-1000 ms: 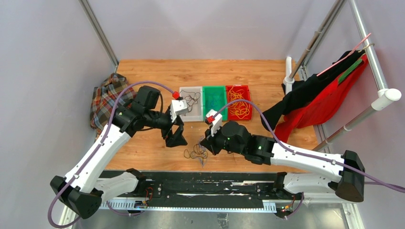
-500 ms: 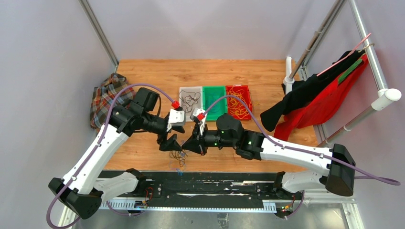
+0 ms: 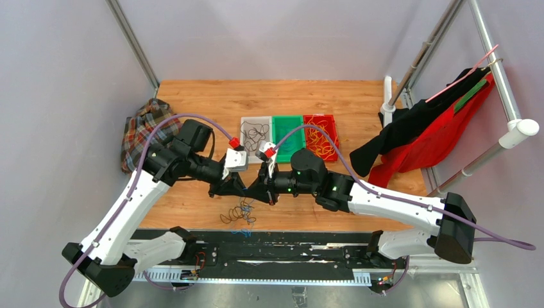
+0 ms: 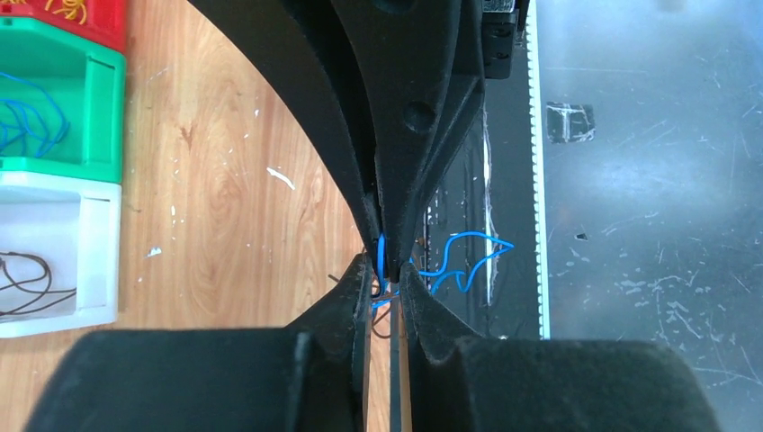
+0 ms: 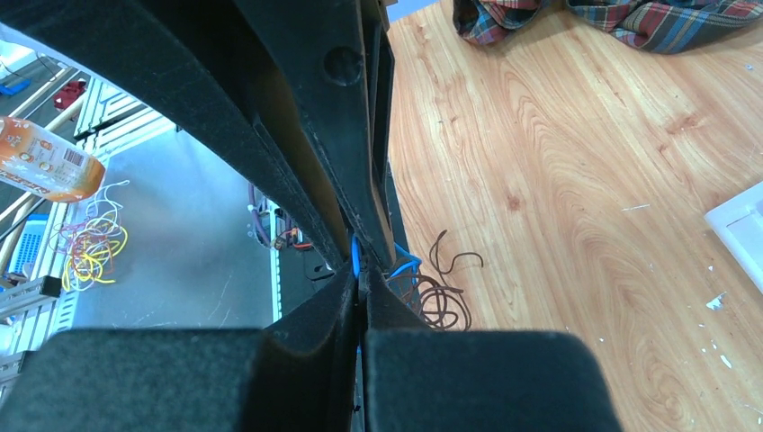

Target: Untangle the cables

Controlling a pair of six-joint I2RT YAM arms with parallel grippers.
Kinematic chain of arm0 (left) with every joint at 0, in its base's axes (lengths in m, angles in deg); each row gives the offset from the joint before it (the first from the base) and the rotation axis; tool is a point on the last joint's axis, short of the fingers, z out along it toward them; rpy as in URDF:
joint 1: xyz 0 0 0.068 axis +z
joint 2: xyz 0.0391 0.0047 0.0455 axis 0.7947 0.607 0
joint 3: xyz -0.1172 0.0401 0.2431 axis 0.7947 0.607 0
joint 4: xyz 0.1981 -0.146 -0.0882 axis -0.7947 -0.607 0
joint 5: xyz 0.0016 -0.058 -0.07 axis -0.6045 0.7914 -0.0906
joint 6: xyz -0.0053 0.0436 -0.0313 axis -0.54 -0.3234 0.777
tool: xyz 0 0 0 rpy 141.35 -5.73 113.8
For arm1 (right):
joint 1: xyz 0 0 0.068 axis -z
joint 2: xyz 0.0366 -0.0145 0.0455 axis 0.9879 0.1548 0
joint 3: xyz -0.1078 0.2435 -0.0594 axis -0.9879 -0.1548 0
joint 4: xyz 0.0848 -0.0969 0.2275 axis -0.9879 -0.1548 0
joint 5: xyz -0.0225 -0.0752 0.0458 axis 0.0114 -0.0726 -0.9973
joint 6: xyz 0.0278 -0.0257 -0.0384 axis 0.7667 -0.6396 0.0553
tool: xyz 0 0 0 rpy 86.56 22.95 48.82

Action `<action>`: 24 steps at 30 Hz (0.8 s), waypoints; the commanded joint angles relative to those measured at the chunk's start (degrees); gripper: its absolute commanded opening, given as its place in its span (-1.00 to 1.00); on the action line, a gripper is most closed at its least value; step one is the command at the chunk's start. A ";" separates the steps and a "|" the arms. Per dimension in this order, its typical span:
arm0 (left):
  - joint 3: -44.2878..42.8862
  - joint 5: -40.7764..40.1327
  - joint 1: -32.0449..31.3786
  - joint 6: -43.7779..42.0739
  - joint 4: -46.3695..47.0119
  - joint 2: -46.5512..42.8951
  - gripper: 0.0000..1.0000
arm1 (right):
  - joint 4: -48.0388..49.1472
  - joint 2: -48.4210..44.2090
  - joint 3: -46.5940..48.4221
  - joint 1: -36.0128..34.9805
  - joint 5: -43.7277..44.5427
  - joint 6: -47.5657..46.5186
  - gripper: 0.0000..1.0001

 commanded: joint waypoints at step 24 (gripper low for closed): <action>4.22 -3.11 -0.10 5.42 7.87 -2.75 0.90 | -6.51 -4.20 5.71 1.60 -3.10 -1.42 -0.99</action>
